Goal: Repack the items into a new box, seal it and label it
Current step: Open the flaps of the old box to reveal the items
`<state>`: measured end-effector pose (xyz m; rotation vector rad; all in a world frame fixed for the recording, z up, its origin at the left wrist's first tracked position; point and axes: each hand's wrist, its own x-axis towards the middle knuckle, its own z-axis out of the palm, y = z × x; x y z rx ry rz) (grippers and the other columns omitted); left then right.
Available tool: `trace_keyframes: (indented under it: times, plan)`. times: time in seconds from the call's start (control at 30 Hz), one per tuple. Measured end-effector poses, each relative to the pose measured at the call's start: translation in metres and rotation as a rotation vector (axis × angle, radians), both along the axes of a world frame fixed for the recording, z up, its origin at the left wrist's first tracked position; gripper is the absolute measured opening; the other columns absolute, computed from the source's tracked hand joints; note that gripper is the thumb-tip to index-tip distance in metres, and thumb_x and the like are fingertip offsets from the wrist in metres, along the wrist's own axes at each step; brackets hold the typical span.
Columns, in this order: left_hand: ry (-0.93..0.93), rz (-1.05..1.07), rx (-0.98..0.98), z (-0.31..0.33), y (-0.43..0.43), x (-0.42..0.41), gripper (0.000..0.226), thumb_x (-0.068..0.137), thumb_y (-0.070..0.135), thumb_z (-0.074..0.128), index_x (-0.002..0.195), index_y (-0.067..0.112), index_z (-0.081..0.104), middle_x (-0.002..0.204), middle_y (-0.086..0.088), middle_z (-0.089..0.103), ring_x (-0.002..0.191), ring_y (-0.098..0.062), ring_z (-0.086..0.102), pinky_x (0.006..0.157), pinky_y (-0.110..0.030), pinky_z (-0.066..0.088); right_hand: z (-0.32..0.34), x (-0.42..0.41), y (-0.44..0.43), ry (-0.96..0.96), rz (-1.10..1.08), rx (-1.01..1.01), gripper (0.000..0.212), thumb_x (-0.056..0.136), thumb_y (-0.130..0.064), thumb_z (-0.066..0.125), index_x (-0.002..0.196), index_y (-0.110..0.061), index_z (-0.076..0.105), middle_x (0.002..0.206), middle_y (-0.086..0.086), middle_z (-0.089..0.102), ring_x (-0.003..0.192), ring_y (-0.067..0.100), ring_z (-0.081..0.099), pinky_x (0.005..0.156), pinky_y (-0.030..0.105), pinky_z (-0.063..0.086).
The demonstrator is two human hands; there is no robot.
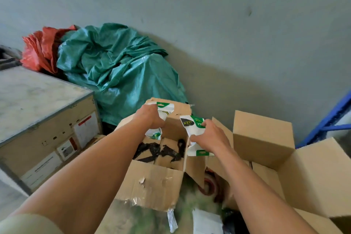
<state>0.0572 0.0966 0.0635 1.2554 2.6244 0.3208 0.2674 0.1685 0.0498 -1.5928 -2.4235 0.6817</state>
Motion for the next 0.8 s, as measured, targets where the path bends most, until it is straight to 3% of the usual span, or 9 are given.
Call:
trace_keyframes:
  times: [0.07, 0.17, 0.3, 0.43, 0.63, 0.73, 0.8]
  plan:
    - [0.053, -0.063, 0.026, 0.015, 0.004, 0.024, 0.066, 0.082, 0.051, 0.07, 0.136, 0.017, 0.056, 0.125, -0.008, 0.064, 0.105, -0.027, 0.06, 0.08, -0.034, 0.049, 0.013, 0.029, -0.001, 0.007, -0.043, 0.003, 0.084, 0.079, -0.049, 0.077, 0.149, -0.023, 0.037, 0.141, 0.001, 0.057, 0.114, 0.026, 0.061, 0.082, 0.037, 0.053]
    - [0.065, -0.151, 0.073, 0.03, 0.009, 0.068, 0.07, 0.081, 0.055, 0.071, 0.138, 0.018, 0.053, 0.127, -0.007, 0.064, 0.113, -0.027, 0.06, 0.077, -0.032, 0.044, 0.027, 0.073, -0.001, -0.01, -0.12, -0.003, 0.07, 0.076, -0.045, 0.079, 0.131, -0.017, 0.046, 0.12, 0.004, 0.062, 0.099, 0.026, 0.06, 0.068, 0.033, 0.047]
    - [0.027, -0.21, 0.117, 0.04, 0.026, 0.13, 0.068, 0.077, 0.053, 0.077, 0.126, 0.01, 0.058, 0.105, -0.006, 0.067, 0.095, -0.025, 0.063, 0.071, -0.033, 0.05, 0.032, 0.129, 0.008, 0.02, -0.247, -0.019, 0.056, 0.068, -0.044, 0.08, 0.11, -0.015, 0.056, 0.105, 0.004, 0.068, 0.087, 0.024, 0.064, 0.062, 0.03, 0.049]
    - [-0.056, -0.235, 0.13, 0.037, 0.056, 0.184, 0.049, 0.073, 0.045, 0.081, 0.103, 0.008, 0.068, 0.075, 0.0, 0.056, 0.074, -0.018, 0.057, 0.054, -0.026, 0.041, 0.029, 0.18, 0.033, 0.036, -0.329, -0.05, 0.054, 0.066, -0.04, 0.082, 0.107, -0.014, 0.059, 0.096, 0.003, 0.067, 0.079, 0.022, 0.063, 0.051, 0.026, 0.039]
    - [-0.146, -0.227, 0.148, 0.003, 0.125, 0.254, 0.042, 0.078, 0.045, 0.078, 0.091, 0.013, 0.055, 0.084, -0.003, 0.064, 0.08, -0.023, 0.061, 0.061, -0.03, 0.049, -0.002, 0.248, 0.099, 0.071, -0.393, -0.084, 0.056, 0.059, -0.043, 0.079, 0.105, -0.017, 0.061, 0.107, 0.005, 0.065, 0.086, 0.022, 0.064, 0.054, 0.027, 0.041]
    - [-0.229, -0.183, 0.126, -0.024, 0.157, 0.281, 0.043, 0.078, 0.045, 0.077, 0.099, 0.011, 0.062, 0.077, 0.001, 0.058, 0.074, -0.02, 0.058, 0.05, -0.027, 0.04, -0.032, 0.265, 0.133, 0.075, -0.379, -0.119, 0.062, 0.06, -0.045, 0.08, 0.113, -0.02, 0.061, 0.112, 0.001, 0.066, 0.09, 0.021, 0.063, 0.066, 0.03, 0.048]
    - [-0.261, -0.151, 0.083, -0.049, 0.177, 0.297, 0.045, 0.077, 0.046, 0.078, 0.104, 0.012, 0.064, 0.084, -0.002, 0.062, 0.076, -0.02, 0.06, 0.051, -0.027, 0.04, -0.058, 0.27, 0.154, 0.06, -0.374, -0.165, 0.054, 0.065, -0.046, 0.081, 0.109, -0.02, 0.063, 0.112, 0.001, 0.068, 0.093, 0.022, 0.063, 0.073, 0.03, 0.05]
